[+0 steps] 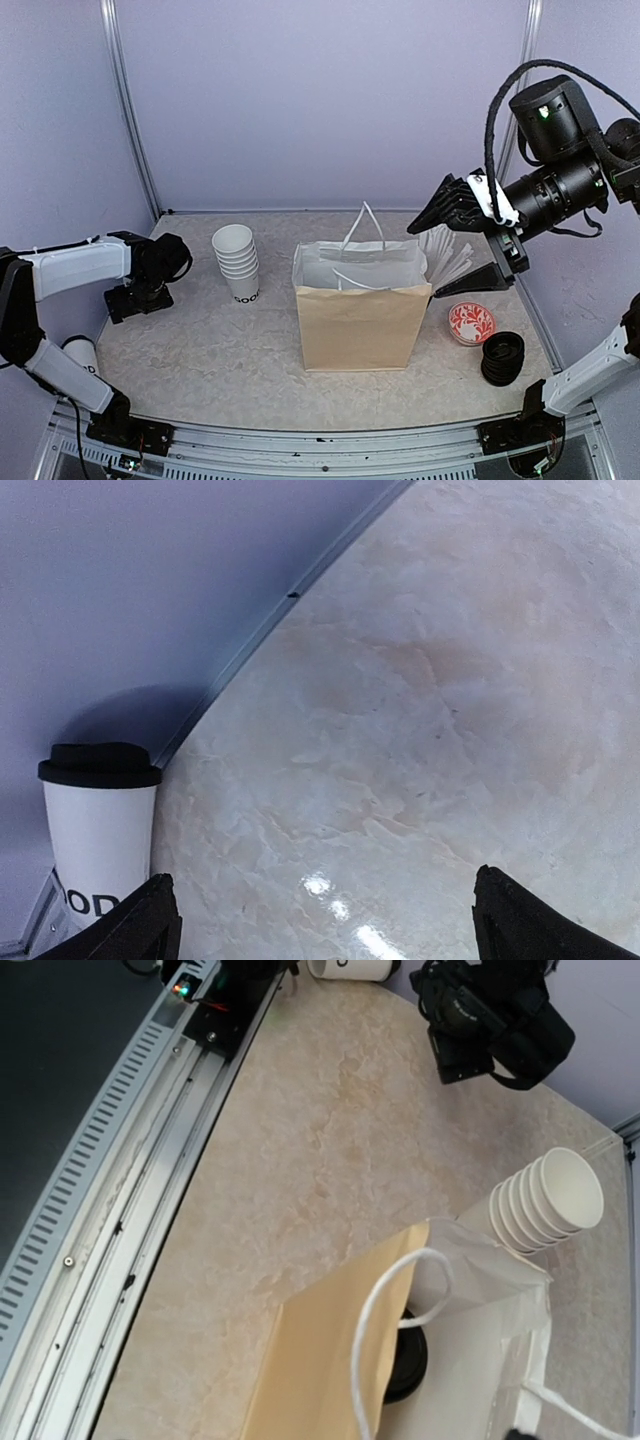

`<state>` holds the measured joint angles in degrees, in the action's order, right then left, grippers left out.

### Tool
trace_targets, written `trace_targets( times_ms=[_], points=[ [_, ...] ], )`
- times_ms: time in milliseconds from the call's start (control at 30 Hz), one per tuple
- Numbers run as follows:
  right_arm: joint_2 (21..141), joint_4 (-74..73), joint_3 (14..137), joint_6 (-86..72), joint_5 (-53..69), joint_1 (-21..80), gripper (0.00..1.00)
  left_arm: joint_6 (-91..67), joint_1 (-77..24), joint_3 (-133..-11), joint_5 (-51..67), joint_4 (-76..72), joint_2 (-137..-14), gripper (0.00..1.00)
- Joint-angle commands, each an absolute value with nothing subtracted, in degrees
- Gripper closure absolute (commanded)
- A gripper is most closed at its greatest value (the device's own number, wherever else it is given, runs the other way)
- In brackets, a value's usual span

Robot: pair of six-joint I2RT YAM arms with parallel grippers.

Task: Pack the takeout coffee

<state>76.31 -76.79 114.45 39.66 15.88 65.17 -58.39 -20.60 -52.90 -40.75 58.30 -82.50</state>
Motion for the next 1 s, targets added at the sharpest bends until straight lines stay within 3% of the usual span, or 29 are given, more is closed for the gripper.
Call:
trace_targets(
  times_ms=[0, 100, 500, 833, 967],
  points=[
    [74.26, -77.32, 113.54, 40.35, 17.37, 64.78, 0.21, -78.53, -20.66, -54.93, -47.45, 71.70, -83.31, 0.01],
    [73.80, -77.38, 112.97, 40.68, 17.57, 64.79, 0.22, -88.35, -20.92, -55.66, -49.72, 78.15, -84.04, 0.01],
    [72.25, -77.45, 110.75, 41.21, 17.57, 64.79, 0.22, -97.86, -8.93, -46.26, -50.11, 78.30, -80.36, 0.01],
    [72.20, -77.70, 109.58, 41.57, 17.88, 64.78, 0.22, -86.71, 7.43, -42.08, -47.82, 66.85, -78.19, 0.01],
    [72.15, -77.56, 109.59, 41.57, 17.58, 64.78, 0.21, -82.22, 9.64, -39.91, -47.22, 61.05, -78.61, 0.01]
  ],
)
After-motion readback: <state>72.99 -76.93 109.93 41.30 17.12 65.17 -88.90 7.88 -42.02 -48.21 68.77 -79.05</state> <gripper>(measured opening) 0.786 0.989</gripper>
